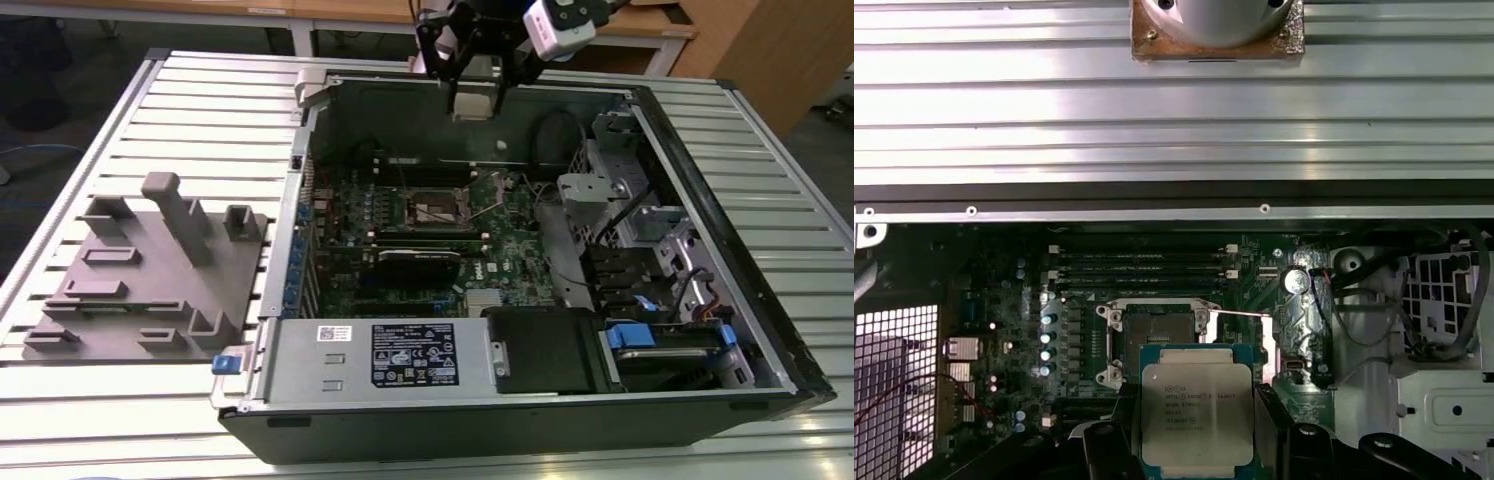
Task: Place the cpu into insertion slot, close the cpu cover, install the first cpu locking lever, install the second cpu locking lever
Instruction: 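Place the cpu into insertion slot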
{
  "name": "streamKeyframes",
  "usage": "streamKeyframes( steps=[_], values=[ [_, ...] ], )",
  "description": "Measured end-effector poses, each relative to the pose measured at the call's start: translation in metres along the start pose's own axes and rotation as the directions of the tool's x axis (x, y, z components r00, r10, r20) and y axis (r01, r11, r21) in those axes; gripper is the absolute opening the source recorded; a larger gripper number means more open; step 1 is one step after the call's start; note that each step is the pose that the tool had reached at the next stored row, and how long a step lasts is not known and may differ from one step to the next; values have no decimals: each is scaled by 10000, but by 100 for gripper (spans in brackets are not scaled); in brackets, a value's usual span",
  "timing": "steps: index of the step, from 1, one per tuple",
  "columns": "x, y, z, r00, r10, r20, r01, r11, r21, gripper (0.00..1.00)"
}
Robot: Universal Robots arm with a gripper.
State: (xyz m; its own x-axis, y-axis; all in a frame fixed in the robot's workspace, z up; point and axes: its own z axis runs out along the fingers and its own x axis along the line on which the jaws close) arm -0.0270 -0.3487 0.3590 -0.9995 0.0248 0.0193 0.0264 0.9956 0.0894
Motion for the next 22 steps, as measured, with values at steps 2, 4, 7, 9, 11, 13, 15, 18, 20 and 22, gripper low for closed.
streamKeyframes(
  steps=[2,4,7,9,11,13,15,18,20,22],
  values=[
    [0,-1,8,10000,0,0,0,10000,0,54],
    [0,-1,10,10000,0,0,0,10000,2,54],
    [0,-1,12,10000,0,0,0,10000,1,54],
    [0,-1,13,10000,0,0,0,10000,0,54],
    [-1,-1,20,10000,0,2,0,10000,-3,54],
    [-1,-3,29,10000,0,0,0,10000,0,54],
    [-1,-3,40,10000,0,0,0,10000,0,54],
    [-1,-4,44,10000,0,-1,0,10000,3,54],
    [-1,-4,49,10000,0,0,0,10000,0,54],
    [-1,-5,54,10000,0,0,0,10000,0,54]
  ],
)
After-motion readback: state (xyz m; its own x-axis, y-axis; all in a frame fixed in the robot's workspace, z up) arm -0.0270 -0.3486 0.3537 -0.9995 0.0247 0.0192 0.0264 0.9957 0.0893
